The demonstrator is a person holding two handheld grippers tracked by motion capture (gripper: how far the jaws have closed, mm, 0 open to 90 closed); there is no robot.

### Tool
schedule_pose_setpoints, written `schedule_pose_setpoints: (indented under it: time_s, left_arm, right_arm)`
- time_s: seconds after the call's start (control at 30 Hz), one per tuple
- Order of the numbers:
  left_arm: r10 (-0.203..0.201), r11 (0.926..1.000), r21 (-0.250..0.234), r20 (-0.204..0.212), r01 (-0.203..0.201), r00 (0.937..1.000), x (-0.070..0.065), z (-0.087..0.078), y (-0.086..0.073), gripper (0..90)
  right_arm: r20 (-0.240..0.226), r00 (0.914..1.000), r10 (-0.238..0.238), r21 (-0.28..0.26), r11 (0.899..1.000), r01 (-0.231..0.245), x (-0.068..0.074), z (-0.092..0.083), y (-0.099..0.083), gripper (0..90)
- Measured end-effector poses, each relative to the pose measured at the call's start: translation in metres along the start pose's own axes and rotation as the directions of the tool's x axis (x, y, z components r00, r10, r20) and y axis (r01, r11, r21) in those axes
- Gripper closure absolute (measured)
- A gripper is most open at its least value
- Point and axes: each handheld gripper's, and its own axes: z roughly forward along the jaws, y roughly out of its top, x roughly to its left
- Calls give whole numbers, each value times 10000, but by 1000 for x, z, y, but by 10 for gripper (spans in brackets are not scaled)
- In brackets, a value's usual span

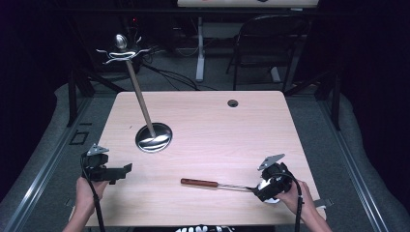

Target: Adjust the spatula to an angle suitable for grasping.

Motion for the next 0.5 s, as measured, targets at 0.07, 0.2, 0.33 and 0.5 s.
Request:
schedule_pose_setpoints:
  time_s: [0.07,0.2,0.33,0.5]
  left_arm:
    - [-12,10000,29,-31,12,10000,-1,1,0,0]
    - [18,10000,-37,-73,-19,10000,0,0,1,0]
    - [-85,9999,-95,-113,84,9999,2,0,1,0]
    - [-67,10000,-28,-156,67,9999,2,1,1,0]
  right_arm:
    - [31,9996,-274,-221,9994,275,4,0,4,97]
    - [-121,9980,-618,-176,9979,616,9,3,11,125]
    - [-695,9933,-929,43,9956,934,16,18,21,139]
    - [-557,9925,-1084,-13,9941,1085,20,28,28,235]
